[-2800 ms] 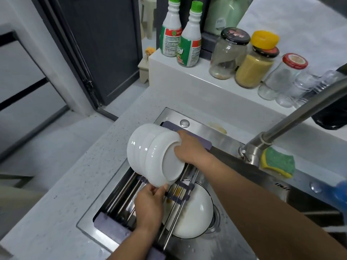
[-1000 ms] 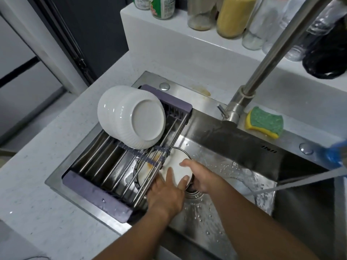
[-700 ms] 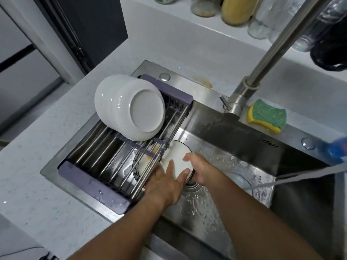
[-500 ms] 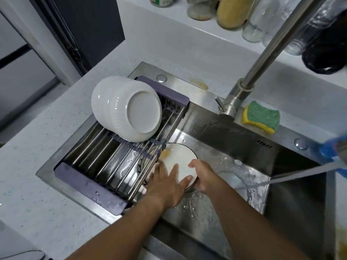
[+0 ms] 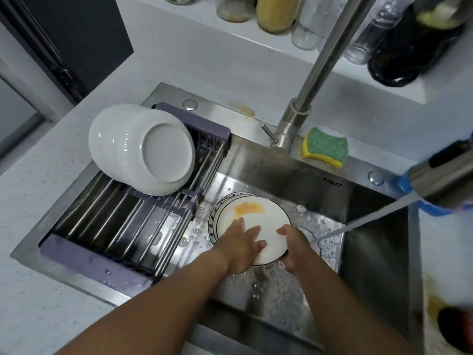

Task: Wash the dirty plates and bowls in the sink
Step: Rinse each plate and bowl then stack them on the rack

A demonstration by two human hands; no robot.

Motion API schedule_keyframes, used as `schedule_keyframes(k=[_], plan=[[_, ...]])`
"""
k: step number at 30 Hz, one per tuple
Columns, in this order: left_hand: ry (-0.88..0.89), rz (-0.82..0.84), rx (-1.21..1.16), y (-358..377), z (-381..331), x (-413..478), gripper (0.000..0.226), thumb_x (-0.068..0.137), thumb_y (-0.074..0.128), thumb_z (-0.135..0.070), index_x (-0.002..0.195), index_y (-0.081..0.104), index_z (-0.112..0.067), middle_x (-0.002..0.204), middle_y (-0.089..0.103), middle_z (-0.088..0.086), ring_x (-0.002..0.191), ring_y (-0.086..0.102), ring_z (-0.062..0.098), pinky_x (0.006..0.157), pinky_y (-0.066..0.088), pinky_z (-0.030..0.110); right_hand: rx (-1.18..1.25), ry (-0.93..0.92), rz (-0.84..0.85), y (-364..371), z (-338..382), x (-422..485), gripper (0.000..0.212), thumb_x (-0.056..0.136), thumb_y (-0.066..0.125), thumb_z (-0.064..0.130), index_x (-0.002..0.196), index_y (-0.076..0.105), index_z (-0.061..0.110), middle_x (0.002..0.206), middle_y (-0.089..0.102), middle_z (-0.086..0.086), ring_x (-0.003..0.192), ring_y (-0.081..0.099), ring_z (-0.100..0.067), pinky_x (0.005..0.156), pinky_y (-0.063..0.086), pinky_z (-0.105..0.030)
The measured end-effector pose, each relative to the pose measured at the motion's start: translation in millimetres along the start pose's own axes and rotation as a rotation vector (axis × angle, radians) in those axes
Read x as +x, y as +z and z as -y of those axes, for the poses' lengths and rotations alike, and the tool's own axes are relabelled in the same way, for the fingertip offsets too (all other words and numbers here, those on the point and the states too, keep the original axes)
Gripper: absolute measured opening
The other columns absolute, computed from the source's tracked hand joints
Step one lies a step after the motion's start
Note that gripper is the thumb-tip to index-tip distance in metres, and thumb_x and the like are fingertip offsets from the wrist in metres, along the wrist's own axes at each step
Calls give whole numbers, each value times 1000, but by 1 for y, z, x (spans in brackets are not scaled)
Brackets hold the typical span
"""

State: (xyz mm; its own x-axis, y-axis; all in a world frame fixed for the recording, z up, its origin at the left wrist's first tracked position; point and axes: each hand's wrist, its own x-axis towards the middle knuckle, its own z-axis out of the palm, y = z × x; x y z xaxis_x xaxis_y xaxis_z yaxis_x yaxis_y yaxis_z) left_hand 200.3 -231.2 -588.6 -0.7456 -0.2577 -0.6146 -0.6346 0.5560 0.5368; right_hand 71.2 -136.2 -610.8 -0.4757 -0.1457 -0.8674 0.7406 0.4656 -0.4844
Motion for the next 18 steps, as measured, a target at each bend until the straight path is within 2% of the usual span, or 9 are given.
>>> schedule_keyframes(k=[3,6,8,10,11,13,16,17,18], plan=[[57,-266,32,3,13,-3,59,107,40,-35,162,20,-27,171,0,10,157,-8,26,125,-3,32,52,-8,-15,-3,1,-2,31,91,47,8,120,56,1,105,68,-24,92,64,-41,83,55,-48],[-104,-469,-217,11,28,1,75,100,54,-21,162,12,-24,170,-2,12,157,-5,27,128,0,38,75,-13,1,-7,1,-1,26,97,45,7,120,54,2,100,65,-19,86,61,-36,70,52,-40],[-259,-394,-546,13,36,11,88,96,60,-20,163,2,-22,168,7,15,156,8,33,127,14,46,84,-9,9,-7,1,-1,24,98,44,7,119,54,3,99,65,-18,86,61,-35,67,50,-39],[-292,-312,-813,17,45,18,97,91,62,-19,162,-3,-27,165,23,13,149,30,33,121,32,50,92,-6,3,-7,0,0,25,97,45,7,120,55,3,99,65,-18,86,61,-36,67,50,-40],[-289,-283,-870,17,47,20,98,91,61,-14,162,-5,-28,162,29,9,145,37,33,116,41,50,100,-4,-7,-8,-1,0,26,96,46,7,121,55,3,101,65,-19,86,61,-36,67,50,-40],[-266,-226,-913,15,47,22,97,89,57,-8,162,-2,-33,160,34,6,140,44,33,103,54,50,124,1,-34,-11,-2,-3,27,95,46,5,120,54,2,103,64,-19,85,60,-35,65,49,-38],[-263,-143,-915,11,37,24,94,91,54,-9,162,-1,-37,157,34,1,134,49,33,83,63,40,194,7,-96,-20,-7,-6,23,94,45,4,114,56,3,110,61,-21,85,58,-35,69,50,-39],[-252,-124,-882,11,35,28,94,88,55,-12,161,0,-38,158,34,1,134,48,33,85,62,41,218,11,-122,-23,-10,-6,19,93,45,4,108,57,4,113,60,-21,88,58,-36,75,52,-43],[-232,-114,-853,9,31,29,97,84,55,-17,161,0,-38,162,31,4,138,44,32,98,57,45,247,16,-139,-26,-15,-5,15,92,45,4,102,57,5,115,59,-22,93,58,-37,82,52,-47]])
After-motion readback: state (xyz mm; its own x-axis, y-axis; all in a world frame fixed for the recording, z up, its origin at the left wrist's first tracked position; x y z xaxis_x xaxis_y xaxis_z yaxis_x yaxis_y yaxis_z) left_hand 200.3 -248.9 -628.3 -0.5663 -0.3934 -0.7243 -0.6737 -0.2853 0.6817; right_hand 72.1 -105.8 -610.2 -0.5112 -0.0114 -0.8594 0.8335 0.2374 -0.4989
